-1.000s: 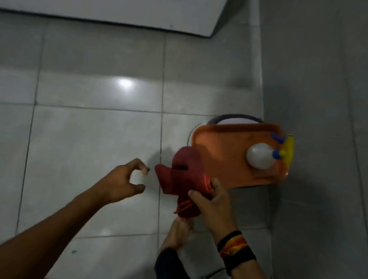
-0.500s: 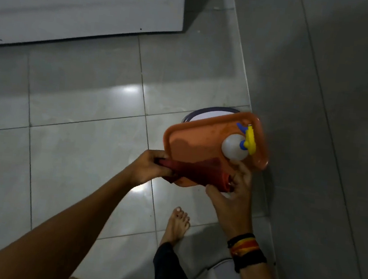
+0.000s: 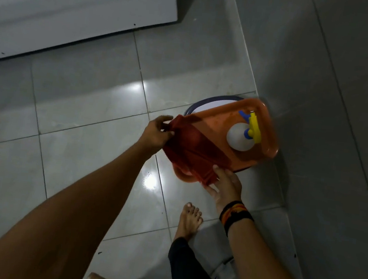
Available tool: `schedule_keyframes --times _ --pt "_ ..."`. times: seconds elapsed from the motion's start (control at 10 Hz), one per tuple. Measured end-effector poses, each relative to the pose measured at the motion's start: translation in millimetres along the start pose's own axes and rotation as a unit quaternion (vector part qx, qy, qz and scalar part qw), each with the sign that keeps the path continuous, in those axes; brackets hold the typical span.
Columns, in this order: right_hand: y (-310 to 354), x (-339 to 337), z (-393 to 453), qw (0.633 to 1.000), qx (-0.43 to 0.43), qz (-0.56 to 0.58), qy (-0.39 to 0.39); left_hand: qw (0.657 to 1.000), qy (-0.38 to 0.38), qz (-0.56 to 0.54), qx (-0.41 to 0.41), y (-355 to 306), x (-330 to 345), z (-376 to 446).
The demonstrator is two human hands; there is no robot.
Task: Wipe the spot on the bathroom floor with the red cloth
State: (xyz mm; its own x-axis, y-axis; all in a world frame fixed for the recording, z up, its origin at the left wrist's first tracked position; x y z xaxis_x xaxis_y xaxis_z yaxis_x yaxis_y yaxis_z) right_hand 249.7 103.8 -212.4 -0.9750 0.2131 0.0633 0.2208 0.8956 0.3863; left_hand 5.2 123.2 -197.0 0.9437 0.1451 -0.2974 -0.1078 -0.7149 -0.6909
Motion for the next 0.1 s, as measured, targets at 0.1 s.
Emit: schedule_keyframes --times 0.1 --pt "-19.7 -7.5 -7.5 0.993 0.071 -0.093 0.027 0.996 -0.042 0.073 0.013 -12.0 0.4 6.8"
Point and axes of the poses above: each hand's wrist, its own z-axis towards the middle knuckle, its own x-axis out of the palm, y = z × x, the point moved 2 cm from there along z, towards the middle knuckle, and after that the axes turned 3 degrees about x, right-handed, at the moved point
